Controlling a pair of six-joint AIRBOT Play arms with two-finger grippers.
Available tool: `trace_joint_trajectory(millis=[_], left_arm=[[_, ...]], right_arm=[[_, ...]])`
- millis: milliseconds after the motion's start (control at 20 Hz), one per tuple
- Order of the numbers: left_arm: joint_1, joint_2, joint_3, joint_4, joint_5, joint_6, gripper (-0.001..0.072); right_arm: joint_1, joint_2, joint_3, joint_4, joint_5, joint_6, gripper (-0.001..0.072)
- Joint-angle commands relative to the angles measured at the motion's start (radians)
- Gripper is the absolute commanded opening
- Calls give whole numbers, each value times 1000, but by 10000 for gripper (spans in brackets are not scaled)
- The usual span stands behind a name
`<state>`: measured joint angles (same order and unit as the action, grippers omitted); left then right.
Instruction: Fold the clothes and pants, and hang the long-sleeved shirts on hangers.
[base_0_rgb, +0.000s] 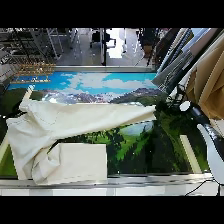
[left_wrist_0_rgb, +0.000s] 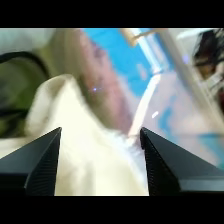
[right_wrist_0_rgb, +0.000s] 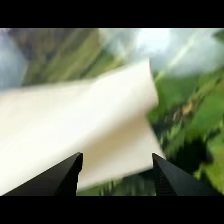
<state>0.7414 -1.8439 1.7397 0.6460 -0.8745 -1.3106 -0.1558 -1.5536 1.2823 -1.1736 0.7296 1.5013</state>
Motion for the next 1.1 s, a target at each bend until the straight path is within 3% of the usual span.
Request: trace_joint_trajectory(millis=[0,100,200,300,400,550,750,800,950,1000,1050], left_arm=[[112,-4,65,441,-372,-91,453],[167,-3,52,608,-507,-114,454],[198,-3,-3,598,-541,-66,459],[196,-3,-68,573,-518,-35,462],[188,-7,-132,472,-467,0,481],[160,-24,-183,385,-452,45,481],[116,-34,-184,369,-438,93,477],[104,-34,-184,369,-438,97,452],[76,-34,-184,363,-445,97,62],[68,-34,-184,352,-454,106,18],[66,-34,-184,334,-461,108,18]], right_arm=[[8,3,-28,141,406,-201,475],[47,46,-149,343,552,-310,438],[148,76,-263,456,549,-320,438],[281,73,-317,461,487,-301,452],[400,71,-339,454,377,-243,525],[512,43,-339,439,313,-163,526],[610,-1,-339,441,227,-160,524],[630,-12,-339,443,176,-161,524],[657,-82,-280,454,130,-172,521],[664,-114,-243,474,157,-199,518],[675,-151,-200,492,194,-217,496]])
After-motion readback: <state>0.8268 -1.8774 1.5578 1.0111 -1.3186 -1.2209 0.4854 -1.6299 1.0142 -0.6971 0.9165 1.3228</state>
